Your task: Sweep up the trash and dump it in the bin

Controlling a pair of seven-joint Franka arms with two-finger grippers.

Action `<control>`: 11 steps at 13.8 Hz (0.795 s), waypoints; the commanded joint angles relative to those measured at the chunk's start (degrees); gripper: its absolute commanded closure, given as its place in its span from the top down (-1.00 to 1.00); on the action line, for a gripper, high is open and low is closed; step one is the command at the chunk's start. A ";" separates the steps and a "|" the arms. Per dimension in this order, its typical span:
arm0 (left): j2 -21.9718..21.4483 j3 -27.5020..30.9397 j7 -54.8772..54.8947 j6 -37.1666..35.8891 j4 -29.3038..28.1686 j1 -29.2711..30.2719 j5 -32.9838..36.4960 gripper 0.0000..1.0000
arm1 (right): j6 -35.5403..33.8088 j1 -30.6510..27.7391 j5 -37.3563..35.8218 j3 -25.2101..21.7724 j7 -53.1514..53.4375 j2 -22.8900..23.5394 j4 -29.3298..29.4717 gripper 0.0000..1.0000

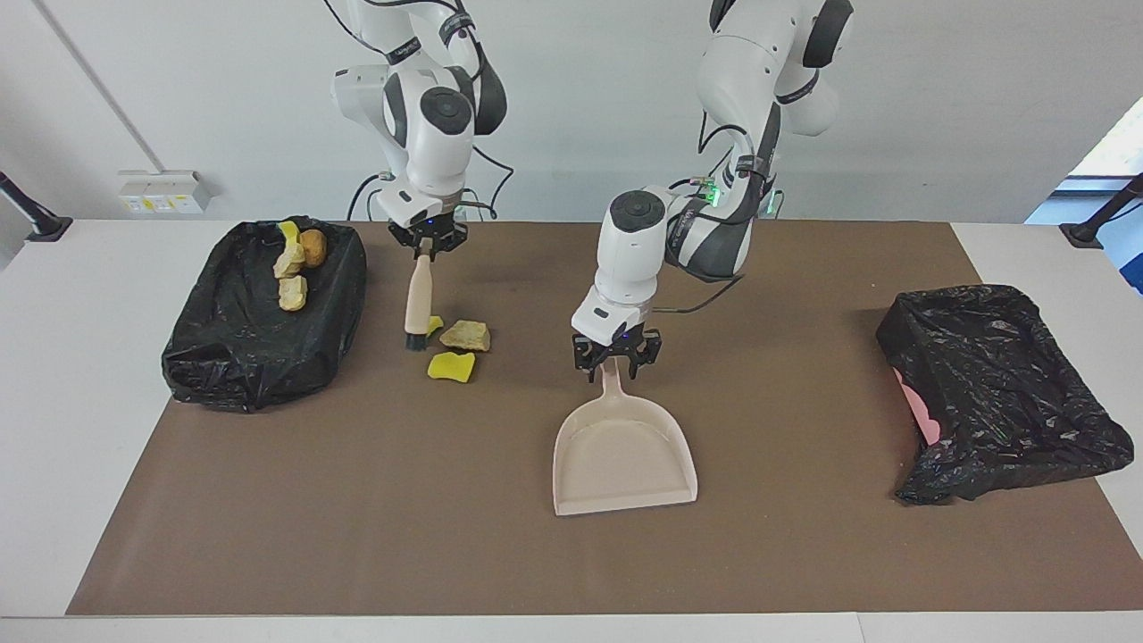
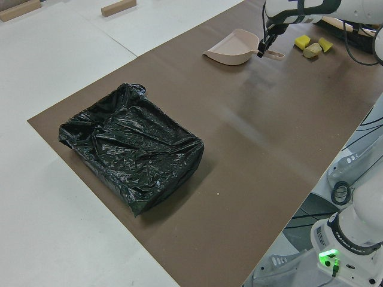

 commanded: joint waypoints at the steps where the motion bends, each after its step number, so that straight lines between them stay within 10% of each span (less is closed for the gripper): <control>1: -0.52 0.20 3.13 -1.07 -0.11 0.49 0.64 -0.72 | 2.48 -0.49 -1.26 0.94 -1.09 3.81 -0.35 -1.00; 11: -8.09 0.20 64.17 -24.72 -0.20 8.49 0.64 -1.00 | 1.62 9.25 9.65 1.11 5.13 5.84 0.96 -1.00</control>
